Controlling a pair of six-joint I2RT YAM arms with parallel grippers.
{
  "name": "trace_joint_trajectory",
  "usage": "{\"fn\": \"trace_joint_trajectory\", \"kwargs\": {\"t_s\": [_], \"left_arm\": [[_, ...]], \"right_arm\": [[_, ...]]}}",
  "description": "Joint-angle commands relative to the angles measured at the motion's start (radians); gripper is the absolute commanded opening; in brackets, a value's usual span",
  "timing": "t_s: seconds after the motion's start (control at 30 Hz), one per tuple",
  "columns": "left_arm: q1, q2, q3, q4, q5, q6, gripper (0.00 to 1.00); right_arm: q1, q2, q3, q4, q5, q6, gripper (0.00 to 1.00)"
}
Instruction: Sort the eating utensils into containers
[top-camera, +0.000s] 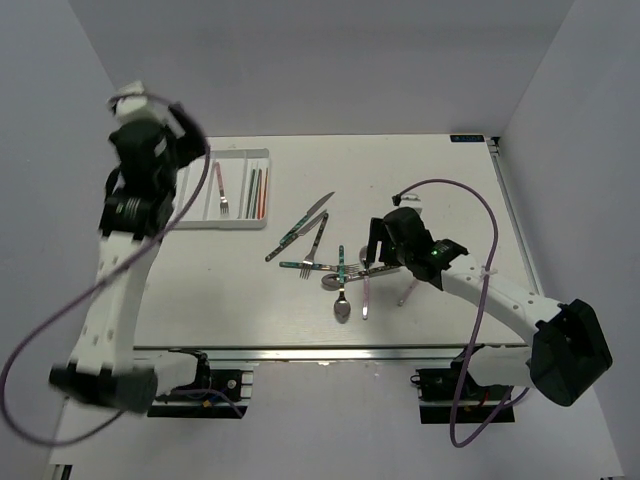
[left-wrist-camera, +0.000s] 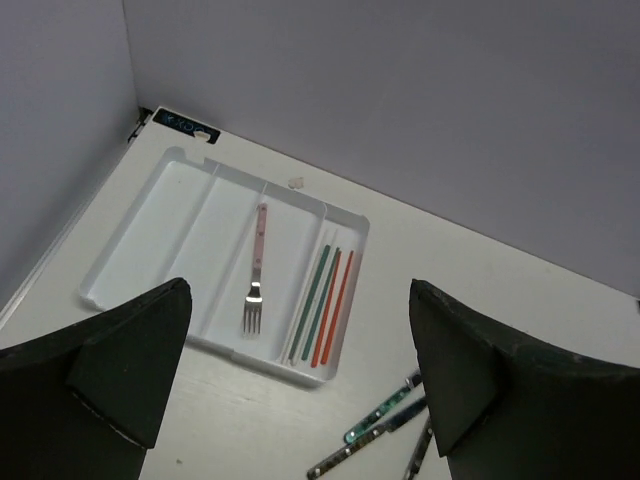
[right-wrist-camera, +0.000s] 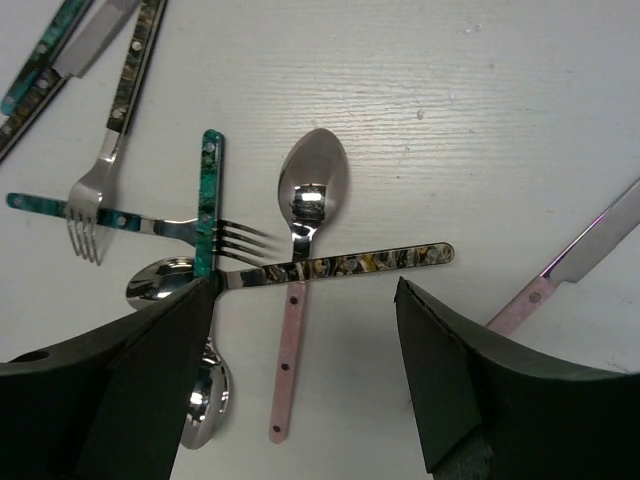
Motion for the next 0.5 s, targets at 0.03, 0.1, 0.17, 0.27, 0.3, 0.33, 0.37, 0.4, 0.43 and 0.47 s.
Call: {"fn": "trace_joint_trajectory", "kwargs": {"t_s": [0.03,0.1,0.17,0.27,0.3,0.33,0.37,0.4,0.43,0.47], "left_arm": [[0.005,-0.322,-0.395,0.051,0.109,-0.078,0.98],[0.004,-0.394,-0.553,0.056,0.103,-0.056,0.98],[0.001,-0.506,-0.670,0.097,0.068,-0.079,0.98],[-0.001,-0.598,-0.859,0.136,0.094,-0.113,0.98],[0.001,-0.602,-0.891,0.130,0.123,-0.115,0.98],[0.001,-0.597,-0.891,0.114,0.130,-0.105,0.98],[-0.001,-0.590,-0.891,0.098,0.143,-0.104,0.98],[-0.001,-0.573,-0.896,0.099,0.166,-0.104,0.98],[-0.001,-0.562,-0.898,0.103,0.189,-0.098,0.98],[-0.001,-0.548,-0.896,0.105,0.212,-0.098,0.98]], "right_arm": [[0.035,-0.063,-0.013,0.028,0.024,0.029,0.75],[0.063,-0.056,-0.019,0.038,0.015,0.028,0.70],[0.078,-0.036,-0.025,0.058,-0.038,0.026,0.68],[0.116,0.010,-0.013,0.078,-0.060,0.057,0.63],[0.132,0.027,-0.007,0.101,-0.057,0.058,0.62],[0.145,0.038,-0.002,0.115,-0.060,0.051,0.62],[0.165,0.052,0.010,0.132,-0.071,0.032,0.62],[0.173,0.085,0.024,0.144,-0.083,0.006,0.63],[0.184,0.105,0.044,0.134,-0.088,-0.002,0.64],[0.189,0.125,0.067,0.118,-0.076,0.000,0.64]]}}
